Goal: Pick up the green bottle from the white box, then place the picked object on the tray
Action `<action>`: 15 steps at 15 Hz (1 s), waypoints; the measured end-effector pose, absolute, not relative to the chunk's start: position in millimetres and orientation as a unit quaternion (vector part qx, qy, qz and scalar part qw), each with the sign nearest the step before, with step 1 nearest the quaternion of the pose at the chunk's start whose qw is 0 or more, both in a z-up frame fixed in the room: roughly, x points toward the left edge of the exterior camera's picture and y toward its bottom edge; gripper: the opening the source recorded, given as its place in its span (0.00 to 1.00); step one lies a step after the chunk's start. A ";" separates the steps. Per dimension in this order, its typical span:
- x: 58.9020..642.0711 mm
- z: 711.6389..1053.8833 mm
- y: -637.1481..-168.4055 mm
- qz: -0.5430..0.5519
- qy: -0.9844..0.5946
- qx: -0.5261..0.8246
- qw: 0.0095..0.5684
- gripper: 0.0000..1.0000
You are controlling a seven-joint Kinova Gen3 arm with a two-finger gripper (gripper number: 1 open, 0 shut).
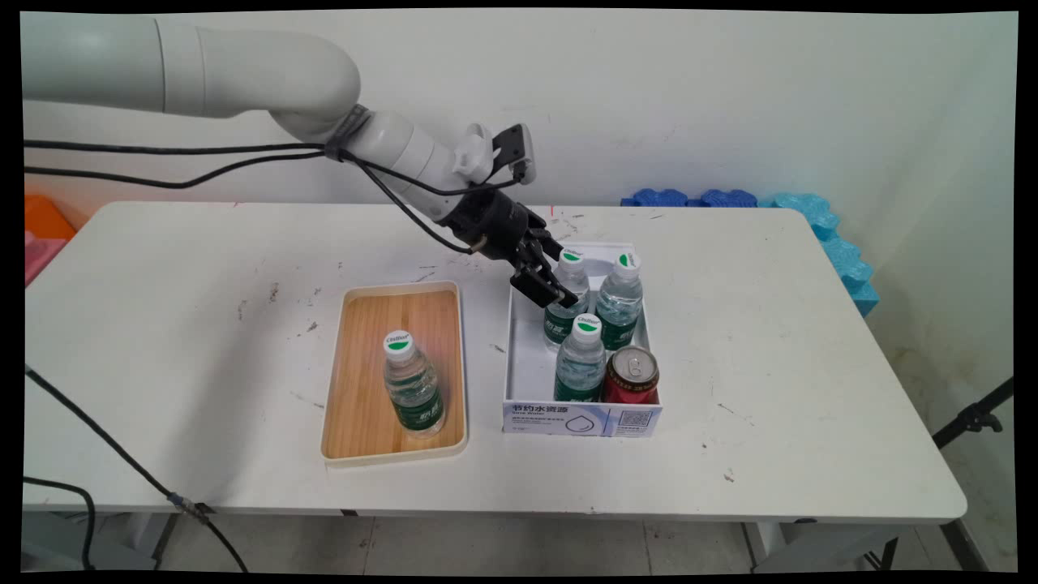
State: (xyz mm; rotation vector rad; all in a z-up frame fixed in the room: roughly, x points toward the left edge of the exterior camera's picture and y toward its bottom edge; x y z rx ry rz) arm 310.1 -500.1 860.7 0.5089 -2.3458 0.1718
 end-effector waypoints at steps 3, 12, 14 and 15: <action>307.9 856.1 -501.7 0.069 -0.911 0.190 0.359 0.00; 307.5 857.8 -500.2 0.077 -0.910 0.175 0.368 0.00; 312.5 867.7 -496.1 0.081 -0.906 0.175 0.376 0.00; 316.2 875.0 -492.7 0.084 -0.904 0.174 0.381 0.00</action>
